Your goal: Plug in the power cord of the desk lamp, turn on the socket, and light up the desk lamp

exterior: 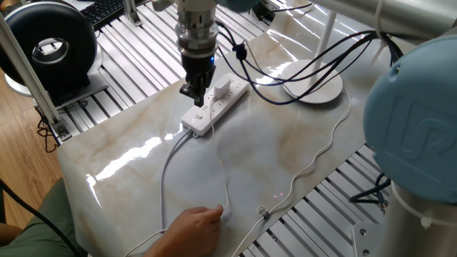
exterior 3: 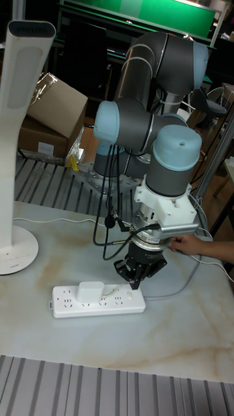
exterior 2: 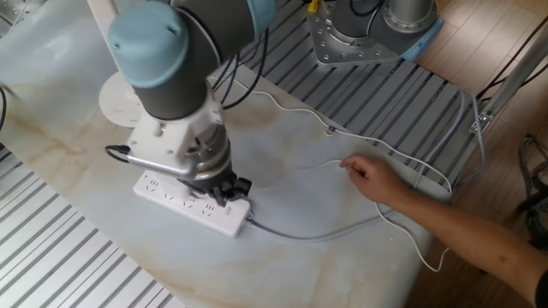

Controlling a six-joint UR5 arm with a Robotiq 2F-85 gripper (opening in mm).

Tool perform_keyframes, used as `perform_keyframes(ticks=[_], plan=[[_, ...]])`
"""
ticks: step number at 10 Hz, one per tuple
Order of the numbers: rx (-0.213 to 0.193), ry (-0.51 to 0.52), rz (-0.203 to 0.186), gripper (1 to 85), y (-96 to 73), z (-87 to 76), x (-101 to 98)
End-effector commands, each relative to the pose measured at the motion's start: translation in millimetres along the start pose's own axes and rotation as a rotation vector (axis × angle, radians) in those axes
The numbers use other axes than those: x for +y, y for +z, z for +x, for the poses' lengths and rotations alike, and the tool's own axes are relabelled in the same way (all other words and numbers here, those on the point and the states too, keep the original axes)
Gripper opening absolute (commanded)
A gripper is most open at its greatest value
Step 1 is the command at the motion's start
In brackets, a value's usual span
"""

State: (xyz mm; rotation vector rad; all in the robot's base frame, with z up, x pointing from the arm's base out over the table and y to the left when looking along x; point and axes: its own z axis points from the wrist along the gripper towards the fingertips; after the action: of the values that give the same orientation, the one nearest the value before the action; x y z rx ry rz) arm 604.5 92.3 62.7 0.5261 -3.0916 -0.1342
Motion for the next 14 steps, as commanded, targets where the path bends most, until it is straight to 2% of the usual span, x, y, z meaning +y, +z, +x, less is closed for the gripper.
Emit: perform_keyframes(ticks=[1, 5, 11, 14], plan=[[-0.025, 0.020, 0.012, 1.0, 8.6, -4.9, 2.3], [-0.045, 0.004, 0.033, 1.0, 16.8, -5.7, -5.2], [-0.061, -0.009, 0.029, 1.0, 23.8, -5.3, -4.8], [-0.057, -0.027, 0.023, 1.0, 26.2, -1.0, -3.4]])
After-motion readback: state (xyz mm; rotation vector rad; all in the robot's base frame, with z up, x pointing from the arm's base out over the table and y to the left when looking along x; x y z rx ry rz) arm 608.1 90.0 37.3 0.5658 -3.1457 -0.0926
